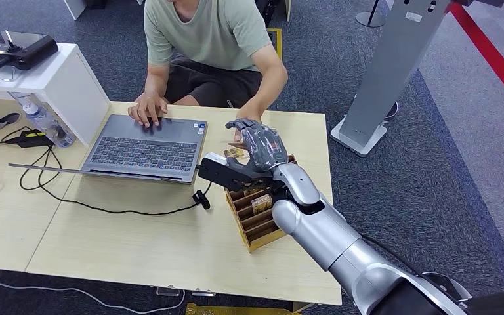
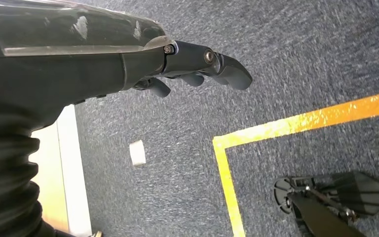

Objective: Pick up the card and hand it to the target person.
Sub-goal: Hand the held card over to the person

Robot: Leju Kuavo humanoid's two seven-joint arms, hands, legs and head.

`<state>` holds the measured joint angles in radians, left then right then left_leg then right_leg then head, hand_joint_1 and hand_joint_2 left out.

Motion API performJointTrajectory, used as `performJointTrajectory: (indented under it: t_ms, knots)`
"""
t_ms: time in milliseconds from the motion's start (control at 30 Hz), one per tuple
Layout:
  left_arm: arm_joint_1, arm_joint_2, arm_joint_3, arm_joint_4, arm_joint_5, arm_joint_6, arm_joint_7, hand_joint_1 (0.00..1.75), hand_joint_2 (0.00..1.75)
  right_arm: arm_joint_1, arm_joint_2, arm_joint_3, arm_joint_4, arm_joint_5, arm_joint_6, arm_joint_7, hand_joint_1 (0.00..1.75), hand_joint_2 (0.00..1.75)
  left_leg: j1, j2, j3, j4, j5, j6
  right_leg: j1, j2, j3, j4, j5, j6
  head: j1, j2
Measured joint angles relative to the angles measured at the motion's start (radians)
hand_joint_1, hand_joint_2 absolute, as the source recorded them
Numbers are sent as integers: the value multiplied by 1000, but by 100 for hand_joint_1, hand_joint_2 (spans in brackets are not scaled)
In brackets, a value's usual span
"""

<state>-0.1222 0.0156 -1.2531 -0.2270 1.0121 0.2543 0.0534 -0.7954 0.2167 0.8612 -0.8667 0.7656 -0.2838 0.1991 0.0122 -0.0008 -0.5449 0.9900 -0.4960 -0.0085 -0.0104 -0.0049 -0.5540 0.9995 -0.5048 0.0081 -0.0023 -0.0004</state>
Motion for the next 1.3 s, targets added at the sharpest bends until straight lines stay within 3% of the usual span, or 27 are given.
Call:
performJointTrajectory:
  t_ms: [500,833,1100,1300]
  knots:
    - [4,0,0,0,25,27,3,0,175,17,-18,-5,-46,-18,3,11,0,175,0,0,0,0,0,0,0,0,0,0,0,0,1,0]
    - [12,0,0,0,65,33,10,0,175,169,-173,-56,-378,-121,6,26,0,175,0,1,1,0,0,0,0,1,0,-1,0,0,1,0]
    - [14,0,5,0,95,36,-16,0,175,373,-282,-136,-567,-482,-6,-192,0,175,0,0,2,0,-1,0,0,0,0,-2,0,0,-1,0]
    - [16,0,15,0,110,40,-18,0,175,571,-342,-212,-591,-691,17,-318,0,175,0,0,1,0,-2,0,0,0,0,-2,0,0,1,0]
